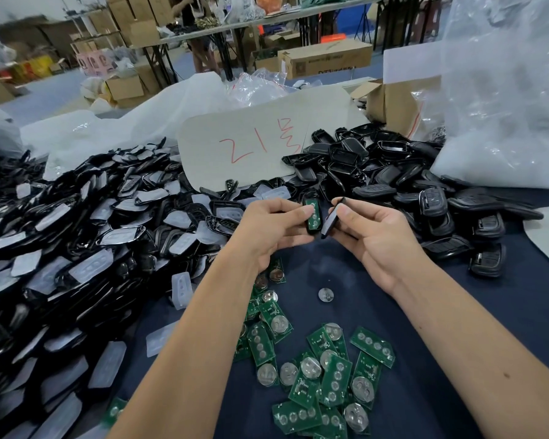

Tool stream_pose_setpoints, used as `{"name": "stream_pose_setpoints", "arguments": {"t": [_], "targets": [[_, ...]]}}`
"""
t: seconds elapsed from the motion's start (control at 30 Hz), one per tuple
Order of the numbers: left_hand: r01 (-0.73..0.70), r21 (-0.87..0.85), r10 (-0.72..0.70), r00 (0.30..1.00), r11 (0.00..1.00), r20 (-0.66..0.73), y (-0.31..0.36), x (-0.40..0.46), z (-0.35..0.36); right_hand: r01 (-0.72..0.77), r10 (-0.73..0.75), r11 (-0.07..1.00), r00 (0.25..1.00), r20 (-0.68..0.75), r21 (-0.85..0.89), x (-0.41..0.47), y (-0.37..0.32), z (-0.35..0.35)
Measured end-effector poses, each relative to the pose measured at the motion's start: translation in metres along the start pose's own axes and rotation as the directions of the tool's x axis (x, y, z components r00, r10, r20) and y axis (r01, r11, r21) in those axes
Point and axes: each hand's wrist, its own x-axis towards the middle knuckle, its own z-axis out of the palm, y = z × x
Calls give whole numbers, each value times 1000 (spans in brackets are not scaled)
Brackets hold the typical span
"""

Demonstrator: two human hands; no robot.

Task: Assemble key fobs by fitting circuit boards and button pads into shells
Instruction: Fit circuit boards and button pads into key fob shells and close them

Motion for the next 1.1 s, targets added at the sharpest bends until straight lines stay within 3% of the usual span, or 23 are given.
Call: {"name": "stream_pose_setpoints", "arguments": {"t": [0.13, 0.33, 0.57, 0.7, 0.83, 0.9, 0.97, 1.03, 1.1], "targets": [[-155, 122, 159, 987, 980, -27, -5, -3, 13, 51, -54, 997, 997, -59, -52, -1, 1, 2], [-357, 399, 378, 925, 845, 28, -6, -4, 26, 76, -82, 996, 989, -126, -53, -2, 1, 0], [-453, 502, 433, 886, 736, 165, 0, -7, 23, 114, -120, 992, 987, -108, -61, -1, 0, 0], [-456, 555, 434, 883, 696, 181, -3, -7, 19, 180, -215, 951, 970, -116, -253, 1, 5, -2], [-415, 544, 393, 905, 729, 164, -4, -5, 15, 194, -293, 854, 946, -139, -484, 3, 7, -7], [-332, 441, 291, 943, 834, 160, -4, -5, 9, 222, -296, 827, 953, -64, -517, 3, 4, -10], [-215, 323, 145, 963, 921, 228, -2, -5, -1, 283, -251, 801, 959, 132, -527, 3, -2, -15], [-121, 284, 31, 952, 951, 303, 1, -6, -12, 368, -170, 710, 917, 361, -600, 3, -9, -21], [-52, 242, -28, 949, 969, 314, 3, -6, -20, 437, -111, 616, 872, 477, -655, 4, -10, -25]]}}
